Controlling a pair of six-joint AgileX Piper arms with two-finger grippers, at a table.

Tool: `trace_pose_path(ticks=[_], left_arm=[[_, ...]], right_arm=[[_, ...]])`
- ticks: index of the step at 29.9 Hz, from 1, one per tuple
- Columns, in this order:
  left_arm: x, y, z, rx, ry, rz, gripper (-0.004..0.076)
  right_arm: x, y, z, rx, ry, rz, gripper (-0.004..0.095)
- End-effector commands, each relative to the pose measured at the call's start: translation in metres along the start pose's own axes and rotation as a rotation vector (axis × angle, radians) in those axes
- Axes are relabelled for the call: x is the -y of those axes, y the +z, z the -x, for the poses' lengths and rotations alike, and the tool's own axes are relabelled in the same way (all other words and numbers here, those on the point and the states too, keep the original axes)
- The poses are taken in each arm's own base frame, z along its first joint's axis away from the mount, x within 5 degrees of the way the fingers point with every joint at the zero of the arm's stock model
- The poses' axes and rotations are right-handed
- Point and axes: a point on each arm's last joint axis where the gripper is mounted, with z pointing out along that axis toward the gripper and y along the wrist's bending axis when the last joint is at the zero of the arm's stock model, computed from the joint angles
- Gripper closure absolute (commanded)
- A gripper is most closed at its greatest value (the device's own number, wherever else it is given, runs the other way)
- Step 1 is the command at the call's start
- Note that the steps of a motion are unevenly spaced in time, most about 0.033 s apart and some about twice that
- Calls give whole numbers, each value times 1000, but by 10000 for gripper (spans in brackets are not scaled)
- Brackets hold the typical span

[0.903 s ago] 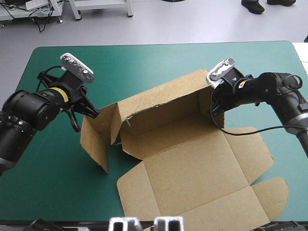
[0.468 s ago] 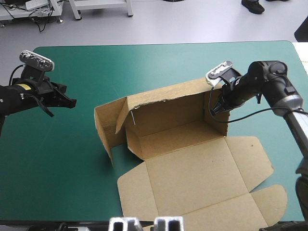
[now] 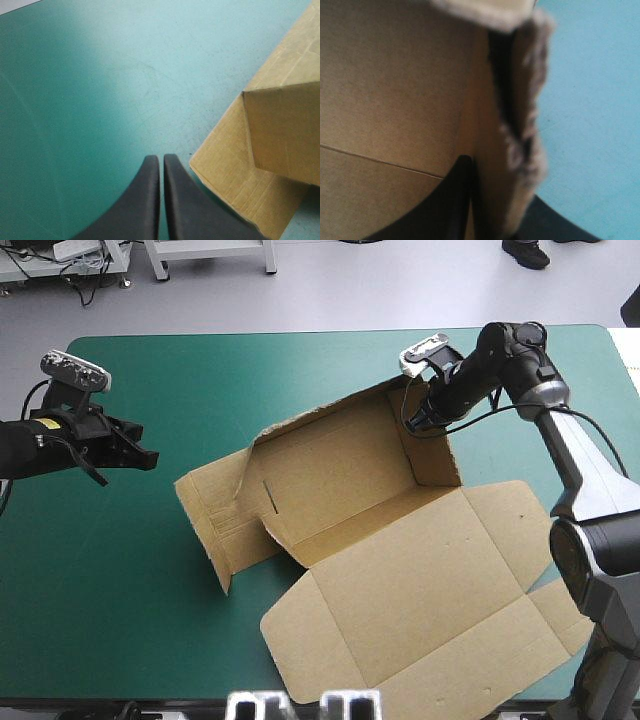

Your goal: Fold the box

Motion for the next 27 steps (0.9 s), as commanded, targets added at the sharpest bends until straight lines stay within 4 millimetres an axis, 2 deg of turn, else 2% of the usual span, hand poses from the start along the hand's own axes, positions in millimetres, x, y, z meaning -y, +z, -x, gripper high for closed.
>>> trace_pose_path(ticks=[1, 4, 6, 10, 15, 20, 23, 27], left_arm=[[2, -13, 11, 96, -4, 17, 715], [2, -13, 11, 98, 2, 19, 715], [2, -13, 11, 98, 4, 19, 715], [1, -13, 12, 101, 16, 26, 715], [1, -13, 12, 103, 19, 30, 715], [1, -13, 12, 104, 18, 28, 715], [1, -13, 12, 106, 15, 25, 715], [2, -13, 12, 103, 12, 15, 715]], right_arm=[[-7, -28, 8, 45, -41, -5, 530], [-7, -42, 14, 86, 0, -31, 275], [-8, -52, 17, 116, 9, -44, 214], [-13, -73, 20, 168, 8, -66, 214], [-14, -82, 18, 173, -2, -97, 216], [-10, -67, 20, 150, 9, -72, 216], [-6, -49, 21, 120, 21, -46, 216], [4, -13, 21, 53, 40, -16, 243]])
